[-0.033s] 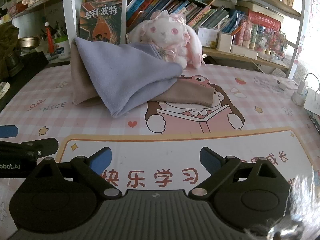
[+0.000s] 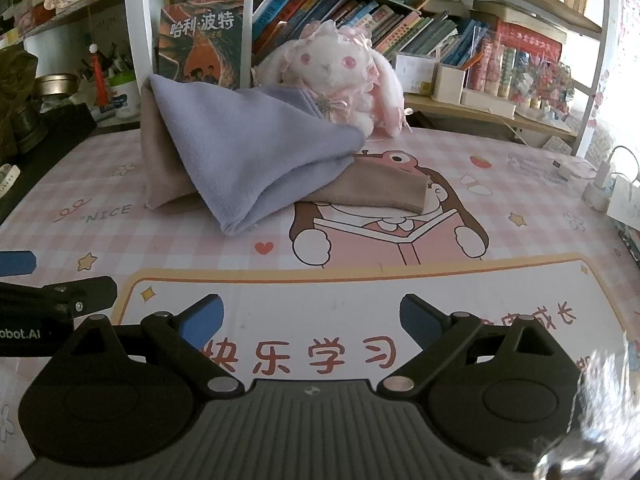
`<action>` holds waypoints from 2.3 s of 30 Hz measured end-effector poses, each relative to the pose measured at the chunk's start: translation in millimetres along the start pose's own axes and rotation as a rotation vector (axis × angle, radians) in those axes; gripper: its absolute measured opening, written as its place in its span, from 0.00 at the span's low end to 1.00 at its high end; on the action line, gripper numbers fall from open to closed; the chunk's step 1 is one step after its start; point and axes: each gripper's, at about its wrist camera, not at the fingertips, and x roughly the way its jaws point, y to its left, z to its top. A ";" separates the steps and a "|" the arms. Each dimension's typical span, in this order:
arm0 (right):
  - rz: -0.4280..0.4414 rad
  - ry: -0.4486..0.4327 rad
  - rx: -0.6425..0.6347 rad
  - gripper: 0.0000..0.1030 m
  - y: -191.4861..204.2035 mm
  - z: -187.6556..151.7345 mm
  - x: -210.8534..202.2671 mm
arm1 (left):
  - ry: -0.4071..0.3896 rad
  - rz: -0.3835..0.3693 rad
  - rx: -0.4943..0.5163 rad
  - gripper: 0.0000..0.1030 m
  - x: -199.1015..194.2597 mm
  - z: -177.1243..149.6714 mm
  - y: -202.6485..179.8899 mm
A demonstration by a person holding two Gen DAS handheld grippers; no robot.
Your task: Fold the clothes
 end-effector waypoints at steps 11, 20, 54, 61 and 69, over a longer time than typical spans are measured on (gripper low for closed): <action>0.009 0.003 -0.004 0.93 -0.1 -0.5 1.5 | 0.001 0.007 -0.011 1.00 1.2 -2.8 -3.6; 0.005 0.006 -0.006 0.93 2.5 -0.5 1.5 | 0.005 0.010 -0.009 1.00 1.9 -1.0 -1.3; 0.001 0.002 -0.008 0.93 3.4 -0.3 1.7 | 0.019 0.012 -0.019 1.00 3.2 -0.9 0.9; 0.000 0.001 -0.008 0.93 3.5 -0.4 1.3 | 0.021 0.013 -0.021 1.00 3.3 -0.3 1.4; 0.000 0.002 -0.009 0.93 3.5 -0.2 1.5 | 0.023 0.014 -0.024 1.00 3.7 -0.1 2.1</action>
